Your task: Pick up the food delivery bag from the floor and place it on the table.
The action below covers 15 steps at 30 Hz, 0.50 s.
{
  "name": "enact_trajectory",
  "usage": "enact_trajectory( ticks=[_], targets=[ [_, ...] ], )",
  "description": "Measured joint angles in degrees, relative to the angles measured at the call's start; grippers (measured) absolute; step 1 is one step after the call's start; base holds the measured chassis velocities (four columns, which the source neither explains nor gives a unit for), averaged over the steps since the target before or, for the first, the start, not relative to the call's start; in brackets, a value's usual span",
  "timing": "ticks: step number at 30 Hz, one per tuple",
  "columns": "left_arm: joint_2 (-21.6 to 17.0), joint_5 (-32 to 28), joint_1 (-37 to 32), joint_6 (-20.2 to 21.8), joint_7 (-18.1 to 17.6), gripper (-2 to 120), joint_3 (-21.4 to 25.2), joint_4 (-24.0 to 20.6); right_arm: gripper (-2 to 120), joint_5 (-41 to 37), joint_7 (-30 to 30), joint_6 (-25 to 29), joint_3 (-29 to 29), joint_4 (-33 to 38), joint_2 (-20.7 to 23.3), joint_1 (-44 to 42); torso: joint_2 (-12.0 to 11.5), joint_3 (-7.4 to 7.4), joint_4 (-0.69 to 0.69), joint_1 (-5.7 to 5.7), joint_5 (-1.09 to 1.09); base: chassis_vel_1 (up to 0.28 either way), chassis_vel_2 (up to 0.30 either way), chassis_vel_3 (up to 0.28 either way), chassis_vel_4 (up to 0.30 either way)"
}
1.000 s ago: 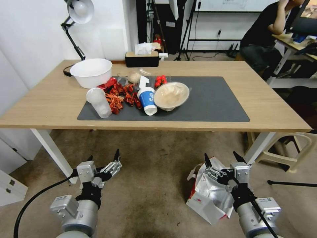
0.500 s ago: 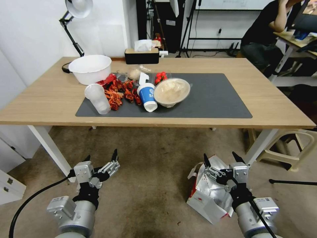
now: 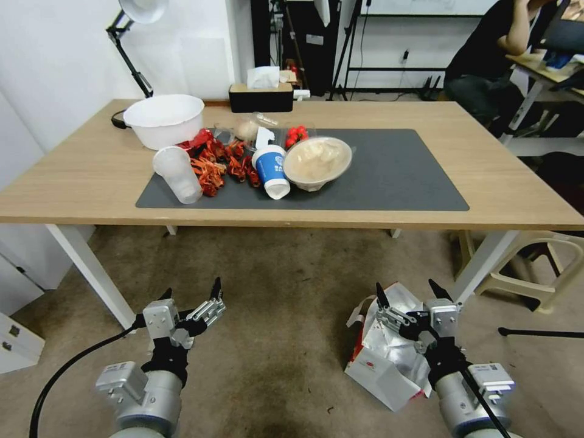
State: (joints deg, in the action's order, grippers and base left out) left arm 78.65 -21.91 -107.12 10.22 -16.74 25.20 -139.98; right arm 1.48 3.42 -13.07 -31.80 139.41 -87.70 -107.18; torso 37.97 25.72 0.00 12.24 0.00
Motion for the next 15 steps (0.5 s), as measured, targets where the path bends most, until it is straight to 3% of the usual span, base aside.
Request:
enact_trajectory(
  ticks=[15],
  targets=[
    [-0.2,-0.1,0.2,0.0,0.1,100,0.0,0.6,100,-0.1,-0.1,0.0,0.0,-0.4,0.0,0.4,-3.9,-2.39,0.00,-1.51,0.00,0.000,0.000,0.000,0.000]
  ],
)
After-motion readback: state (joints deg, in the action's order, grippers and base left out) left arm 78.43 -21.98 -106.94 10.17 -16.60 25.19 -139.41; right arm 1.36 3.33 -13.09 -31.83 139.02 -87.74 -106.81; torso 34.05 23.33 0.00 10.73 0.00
